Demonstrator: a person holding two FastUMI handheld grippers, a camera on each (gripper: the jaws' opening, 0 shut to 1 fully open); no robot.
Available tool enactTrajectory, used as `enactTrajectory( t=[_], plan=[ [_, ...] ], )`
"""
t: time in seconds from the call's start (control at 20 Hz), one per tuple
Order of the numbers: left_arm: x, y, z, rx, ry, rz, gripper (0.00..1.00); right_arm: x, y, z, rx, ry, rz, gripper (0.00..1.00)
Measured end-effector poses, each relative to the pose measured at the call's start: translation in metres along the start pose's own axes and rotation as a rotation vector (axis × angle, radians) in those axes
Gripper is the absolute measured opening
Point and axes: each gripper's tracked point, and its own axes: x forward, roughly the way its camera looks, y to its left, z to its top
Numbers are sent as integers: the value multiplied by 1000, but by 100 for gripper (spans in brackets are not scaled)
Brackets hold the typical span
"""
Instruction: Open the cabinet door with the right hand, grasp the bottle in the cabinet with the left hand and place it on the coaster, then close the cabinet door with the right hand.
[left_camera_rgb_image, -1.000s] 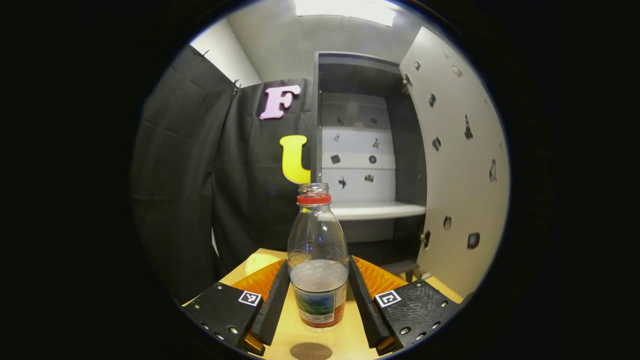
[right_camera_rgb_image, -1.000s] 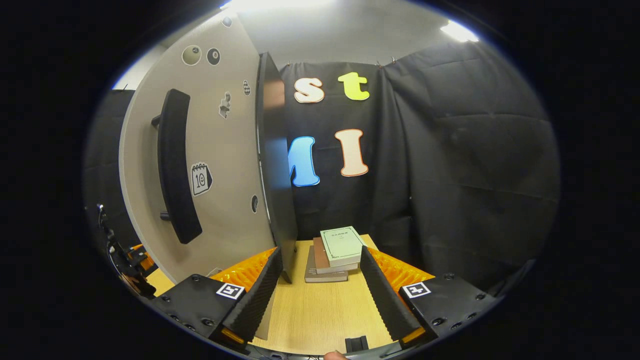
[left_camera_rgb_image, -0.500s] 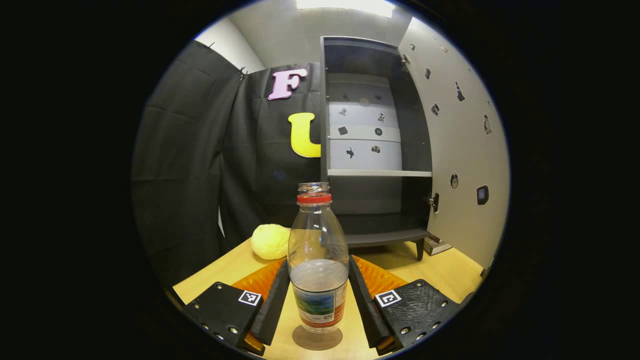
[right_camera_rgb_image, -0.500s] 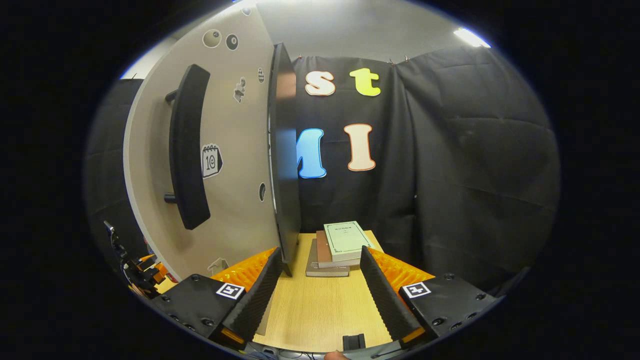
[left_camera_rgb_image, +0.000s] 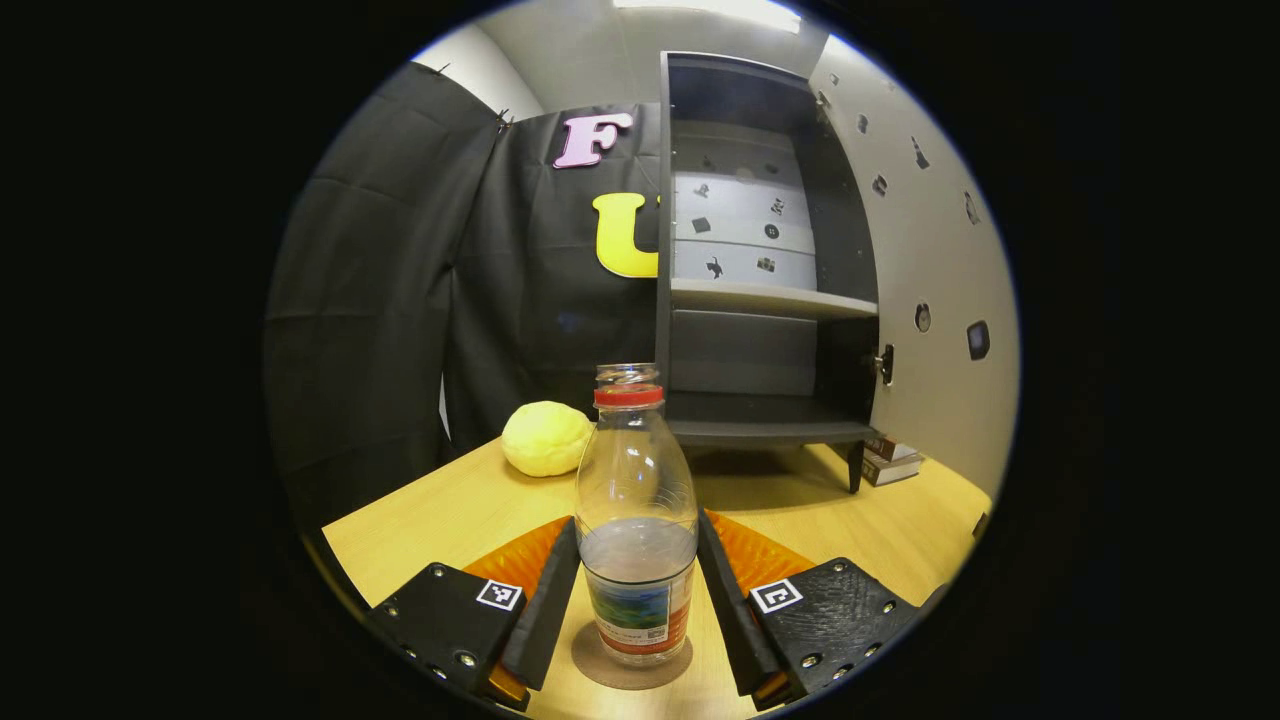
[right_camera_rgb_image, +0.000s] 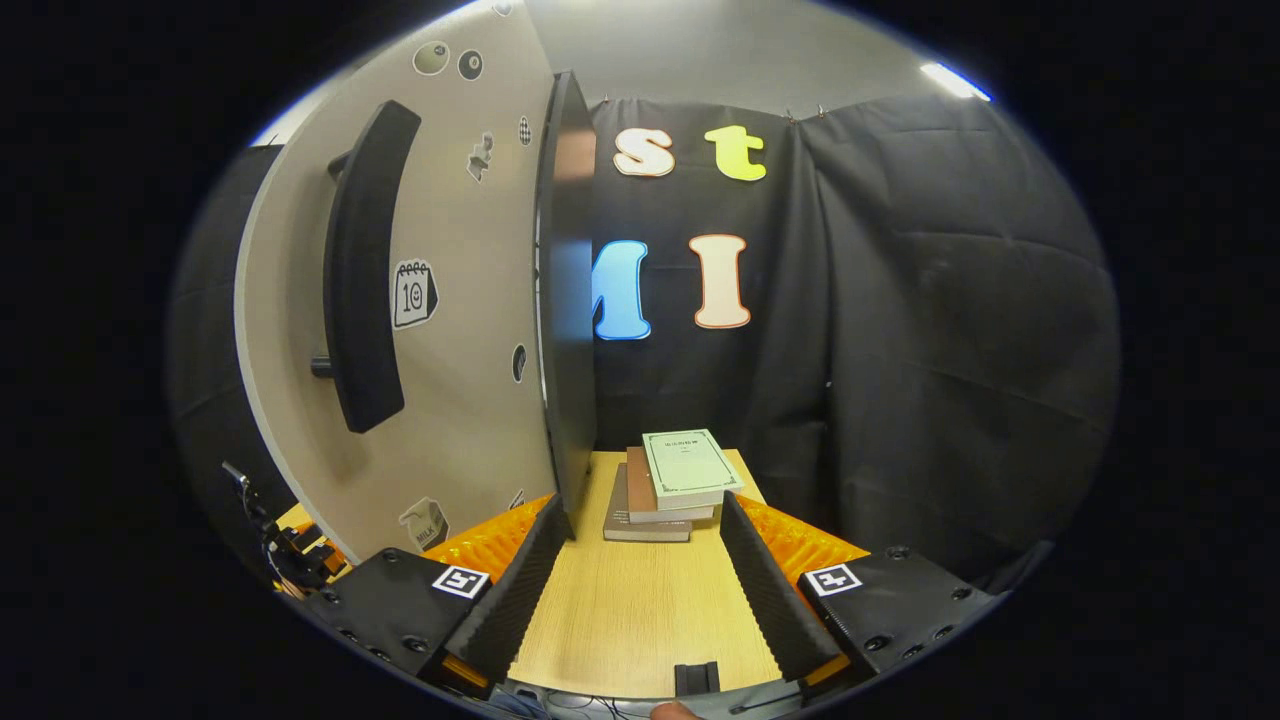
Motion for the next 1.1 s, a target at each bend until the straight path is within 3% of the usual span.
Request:
enactTrajectory(
  t=[0.05, 0.55, 0.75, 1.1],
  plan=[
    [-1, -4, -4, 11, 3, -2, 65, 1, 1, 1, -8, 0, 2, 99],
    [-6, 1, 1, 65, 19, 65, 66, 10, 0, 8, 8, -12, 22, 99],
    [-9, -9, 16, 54, 6, 39, 66, 13, 1, 12, 21, -20, 38, 99],
    [-15, 0, 57, 41, -35, 67, 66, 13, 0, 15, 36, -33, 53, 99]
  ],
)
